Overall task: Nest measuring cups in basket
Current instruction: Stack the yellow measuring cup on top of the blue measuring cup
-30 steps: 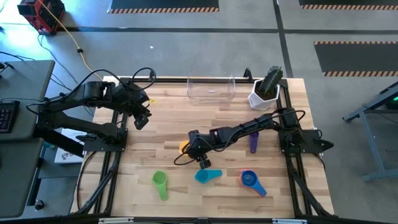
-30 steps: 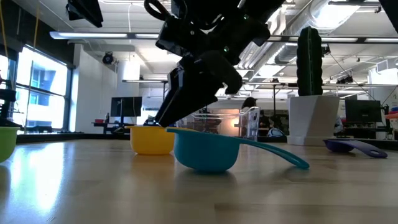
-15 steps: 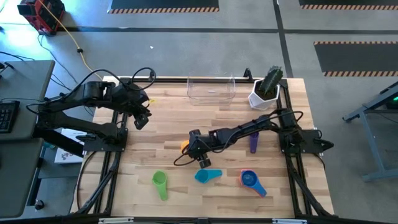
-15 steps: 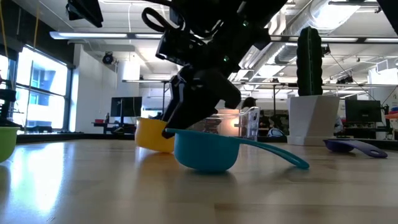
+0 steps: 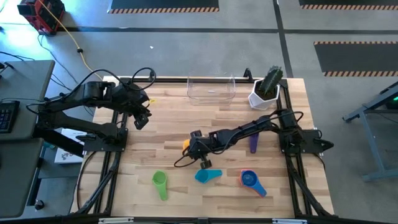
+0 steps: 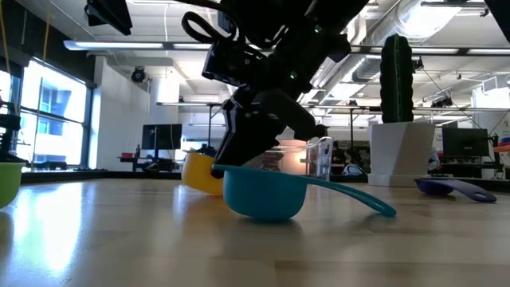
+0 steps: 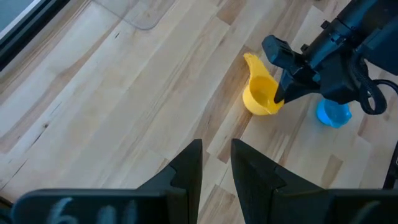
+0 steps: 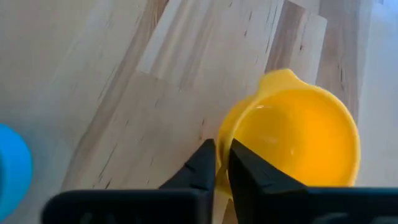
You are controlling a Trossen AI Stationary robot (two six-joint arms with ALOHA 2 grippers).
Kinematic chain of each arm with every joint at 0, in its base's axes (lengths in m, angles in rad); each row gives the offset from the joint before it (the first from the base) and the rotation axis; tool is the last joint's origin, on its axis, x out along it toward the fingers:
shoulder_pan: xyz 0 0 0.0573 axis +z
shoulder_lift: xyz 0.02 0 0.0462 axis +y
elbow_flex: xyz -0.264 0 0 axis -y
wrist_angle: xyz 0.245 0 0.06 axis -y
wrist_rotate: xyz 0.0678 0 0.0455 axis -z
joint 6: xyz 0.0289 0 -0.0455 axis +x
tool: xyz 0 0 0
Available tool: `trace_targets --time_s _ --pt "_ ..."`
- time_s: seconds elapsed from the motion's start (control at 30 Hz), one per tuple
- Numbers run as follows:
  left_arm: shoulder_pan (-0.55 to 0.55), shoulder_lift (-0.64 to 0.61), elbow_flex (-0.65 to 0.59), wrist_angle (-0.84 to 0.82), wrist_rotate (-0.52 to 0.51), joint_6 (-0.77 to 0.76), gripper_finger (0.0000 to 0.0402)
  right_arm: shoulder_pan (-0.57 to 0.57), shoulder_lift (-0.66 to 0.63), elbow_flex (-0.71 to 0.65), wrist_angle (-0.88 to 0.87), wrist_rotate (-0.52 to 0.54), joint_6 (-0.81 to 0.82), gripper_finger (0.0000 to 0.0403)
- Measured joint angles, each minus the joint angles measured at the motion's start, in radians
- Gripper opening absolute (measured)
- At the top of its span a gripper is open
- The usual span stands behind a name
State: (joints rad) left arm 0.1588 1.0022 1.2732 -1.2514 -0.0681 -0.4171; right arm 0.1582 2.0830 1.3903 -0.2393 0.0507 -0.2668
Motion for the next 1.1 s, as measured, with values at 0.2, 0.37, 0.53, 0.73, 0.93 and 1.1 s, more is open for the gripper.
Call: trace_targets --time_s 0.2,0.37,0.53,0.73,0.93,1.1 --pt "0.000 0.000 0.000 0.000 0.000 0.000 0.0076 0.012 -0.002 0.037 -0.044 0.055 0.065 0.0012" --pt "0.000 0.000 0.000 0.000 0.000 0.000 0.0076 0.015 -0.002 0.147 -0.204 0.127 0.218 0.0004" --pt "0.000 0.000 0.000 0.000 0.000 0.000 0.0076 0.027 -0.002 0.257 -0.390 0.168 0.429 0.0003" --pt "0.000 0.000 0.000 -0.001 0.000 0.000 0.0076 0.078 -0.001 0.357 -0.589 0.234 0.702 0.0002" --pt "0.000 0.000 0.000 -0.009 0.000 0.000 0.0076 0.144 -0.001 0.432 -0.772 0.261 1.043 0.0001" --pt "0.000 0.000 0.000 -0.009 0.000 0.002 0.0076 0.227 -0.001 0.448 -0.894 0.292 1.295 0.0001"
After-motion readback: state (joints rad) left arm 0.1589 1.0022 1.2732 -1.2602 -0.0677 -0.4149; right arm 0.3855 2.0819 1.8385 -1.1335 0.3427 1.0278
